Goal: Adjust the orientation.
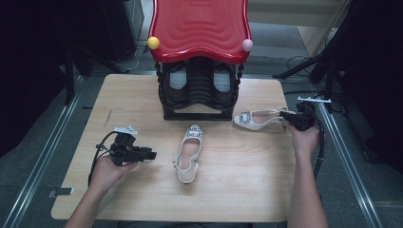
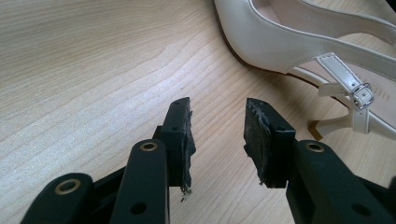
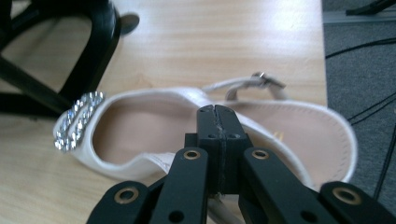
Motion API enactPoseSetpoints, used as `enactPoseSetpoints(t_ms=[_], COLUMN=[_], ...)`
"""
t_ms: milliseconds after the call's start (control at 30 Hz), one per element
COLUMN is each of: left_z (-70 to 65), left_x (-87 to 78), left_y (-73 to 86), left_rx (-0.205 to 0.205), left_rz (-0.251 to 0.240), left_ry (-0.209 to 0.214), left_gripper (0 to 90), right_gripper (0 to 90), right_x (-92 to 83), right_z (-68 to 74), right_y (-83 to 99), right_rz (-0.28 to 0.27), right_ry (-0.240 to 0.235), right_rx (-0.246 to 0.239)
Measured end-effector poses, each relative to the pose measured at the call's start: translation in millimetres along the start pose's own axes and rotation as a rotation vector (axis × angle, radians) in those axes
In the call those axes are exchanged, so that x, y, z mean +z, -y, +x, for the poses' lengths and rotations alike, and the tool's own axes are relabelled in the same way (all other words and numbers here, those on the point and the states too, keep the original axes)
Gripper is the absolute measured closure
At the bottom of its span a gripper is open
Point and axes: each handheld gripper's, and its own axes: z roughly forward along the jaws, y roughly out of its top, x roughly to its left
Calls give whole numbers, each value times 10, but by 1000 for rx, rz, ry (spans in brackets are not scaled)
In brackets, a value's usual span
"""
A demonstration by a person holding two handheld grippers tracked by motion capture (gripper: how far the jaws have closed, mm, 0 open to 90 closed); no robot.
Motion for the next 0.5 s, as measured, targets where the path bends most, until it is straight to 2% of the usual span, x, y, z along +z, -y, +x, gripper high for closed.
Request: enactPoseSetpoints(t_ms=[67, 167, 367, 500], left_z=[6, 4, 20, 33], left_x=[-3, -10, -8, 8], left_y=[1, 0, -30, -53], left_rx=[-1, -3, 0, 8], left_rz=[-4, -11, -26, -23], left_ry=[-2, 5, 6, 10], left_gripper=[617, 614, 607, 608], right_gripper=[900, 900, 900, 900], right_x=[19, 18, -8, -26], right_z=[31, 61, 162, 250], right_y=[29, 64, 111, 144], right_rz=[25, 38, 45, 51], right_ry=[3, -9, -61, -69], right_rx=[-17, -14, -28, -37])
